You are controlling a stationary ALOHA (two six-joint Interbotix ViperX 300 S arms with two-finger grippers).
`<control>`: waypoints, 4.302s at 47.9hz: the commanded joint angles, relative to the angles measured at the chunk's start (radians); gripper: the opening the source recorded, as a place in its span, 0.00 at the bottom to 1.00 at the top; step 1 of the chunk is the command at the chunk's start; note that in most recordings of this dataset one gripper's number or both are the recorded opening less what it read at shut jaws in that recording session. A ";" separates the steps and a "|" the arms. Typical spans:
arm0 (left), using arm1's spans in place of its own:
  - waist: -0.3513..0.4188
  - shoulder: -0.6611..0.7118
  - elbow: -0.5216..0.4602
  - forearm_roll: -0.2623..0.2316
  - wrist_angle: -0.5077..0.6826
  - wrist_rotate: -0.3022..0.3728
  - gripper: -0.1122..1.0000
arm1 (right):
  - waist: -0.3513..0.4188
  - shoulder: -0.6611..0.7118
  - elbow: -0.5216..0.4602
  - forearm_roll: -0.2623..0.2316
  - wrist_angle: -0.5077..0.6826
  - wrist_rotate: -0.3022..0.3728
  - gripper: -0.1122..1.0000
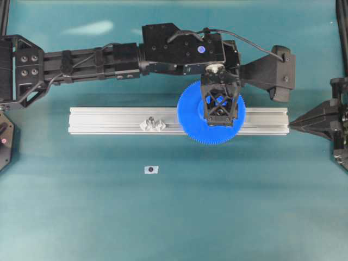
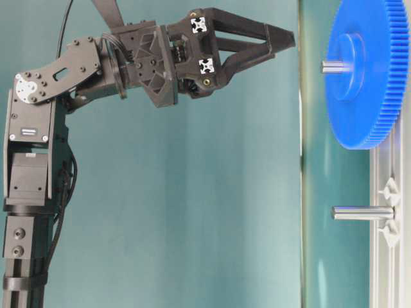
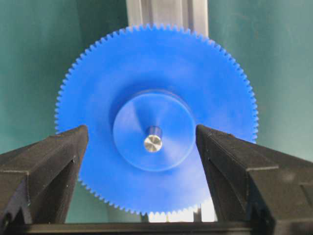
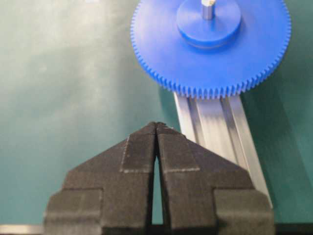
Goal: Insert the large gear onto the shaft.
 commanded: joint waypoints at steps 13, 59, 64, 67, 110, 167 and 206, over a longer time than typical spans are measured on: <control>-0.002 -0.034 -0.025 0.003 -0.002 -0.002 0.86 | -0.002 0.006 -0.008 0.000 -0.006 0.012 0.15; -0.003 -0.052 -0.098 0.003 0.126 -0.011 0.86 | -0.002 0.006 -0.008 0.000 -0.006 0.012 0.15; -0.009 -0.055 -0.098 0.003 0.140 -0.012 0.86 | -0.002 0.006 -0.008 0.000 -0.006 0.012 0.15; -0.012 -0.057 -0.098 0.003 0.140 -0.012 0.86 | -0.002 0.006 -0.008 0.000 -0.006 0.012 0.15; -0.015 -0.103 -0.098 0.005 0.144 -0.066 0.86 | -0.002 0.006 -0.005 0.000 -0.008 0.012 0.15; -0.017 -0.103 -0.098 0.003 0.144 -0.074 0.86 | -0.002 0.006 -0.005 0.000 -0.008 0.012 0.15; -0.017 -0.100 -0.098 0.003 0.146 -0.072 0.86 | -0.002 0.006 -0.003 0.000 -0.008 0.012 0.15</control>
